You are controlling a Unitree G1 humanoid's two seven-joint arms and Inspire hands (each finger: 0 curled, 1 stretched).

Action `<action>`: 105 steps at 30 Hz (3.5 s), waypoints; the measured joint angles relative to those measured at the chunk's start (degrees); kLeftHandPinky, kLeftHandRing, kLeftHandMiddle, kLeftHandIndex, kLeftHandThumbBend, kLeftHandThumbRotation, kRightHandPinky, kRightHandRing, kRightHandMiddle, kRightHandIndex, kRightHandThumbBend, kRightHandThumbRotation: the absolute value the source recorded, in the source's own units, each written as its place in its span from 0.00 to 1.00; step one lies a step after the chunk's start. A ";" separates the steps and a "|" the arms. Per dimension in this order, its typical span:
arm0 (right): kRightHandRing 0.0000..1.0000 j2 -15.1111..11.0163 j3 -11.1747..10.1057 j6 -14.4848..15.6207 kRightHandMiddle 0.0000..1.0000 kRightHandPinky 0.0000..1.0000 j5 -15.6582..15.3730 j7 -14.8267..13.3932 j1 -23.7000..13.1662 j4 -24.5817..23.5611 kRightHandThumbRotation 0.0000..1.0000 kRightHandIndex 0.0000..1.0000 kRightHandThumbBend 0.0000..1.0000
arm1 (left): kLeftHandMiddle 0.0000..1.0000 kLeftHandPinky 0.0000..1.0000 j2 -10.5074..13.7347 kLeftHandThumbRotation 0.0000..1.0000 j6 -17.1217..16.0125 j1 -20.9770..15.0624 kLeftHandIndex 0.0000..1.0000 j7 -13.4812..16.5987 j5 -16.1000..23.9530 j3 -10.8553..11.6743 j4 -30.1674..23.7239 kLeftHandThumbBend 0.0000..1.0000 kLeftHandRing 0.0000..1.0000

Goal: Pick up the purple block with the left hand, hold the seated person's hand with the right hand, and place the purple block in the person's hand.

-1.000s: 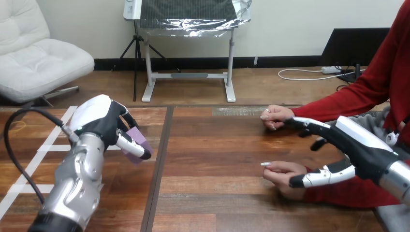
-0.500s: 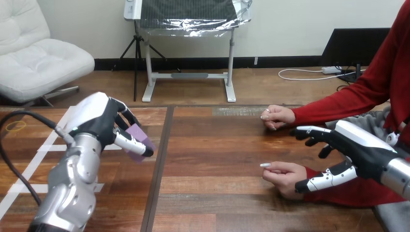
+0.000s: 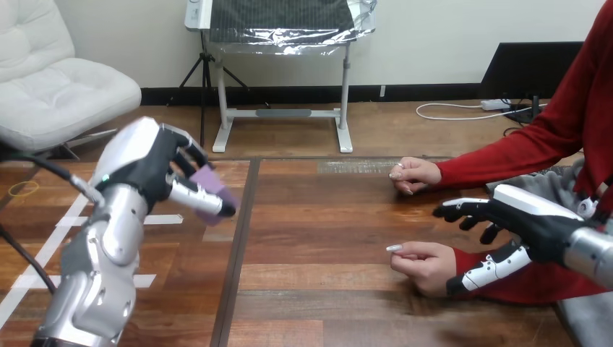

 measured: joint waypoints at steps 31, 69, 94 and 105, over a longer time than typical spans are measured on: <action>0.83 -2.95 9.29 3.02 0.84 0.69 -7.44 -3.51 -8.71 11.04 0.15 0.84 1.00 | 0.42 0.29 1.86 0.00 1.45 0.01 0.43 -4.14 -1.78 3.40 -8.07 0.80 0.35; 0.53 -2.52 16.14 6.97 0.63 0.37 -9.14 -7.04 -12.19 14.81 0.08 0.69 1.00 | 0.41 0.28 1.92 0.00 1.95 0.06 0.43 -4.79 -4.38 5.34 -9.49 0.79 0.35; 0.25 -1.28 17.87 4.32 0.36 0.16 -9.33 -12.26 -12.28 16.97 0.10 0.48 0.95 | 0.41 0.28 2.00 0.00 -0.40 0.07 0.42 -4.78 -5.67 5.43 -9.46 0.79 0.34; 0.27 -1.22 18.15 1.87 0.37 0.19 -9.79 -14.80 -12.28 18.01 0.08 0.42 0.92 | 0.41 0.28 2.00 0.00 -0.51 0.07 0.42 -4.78 -5.67 5.43 -9.46 0.79 0.35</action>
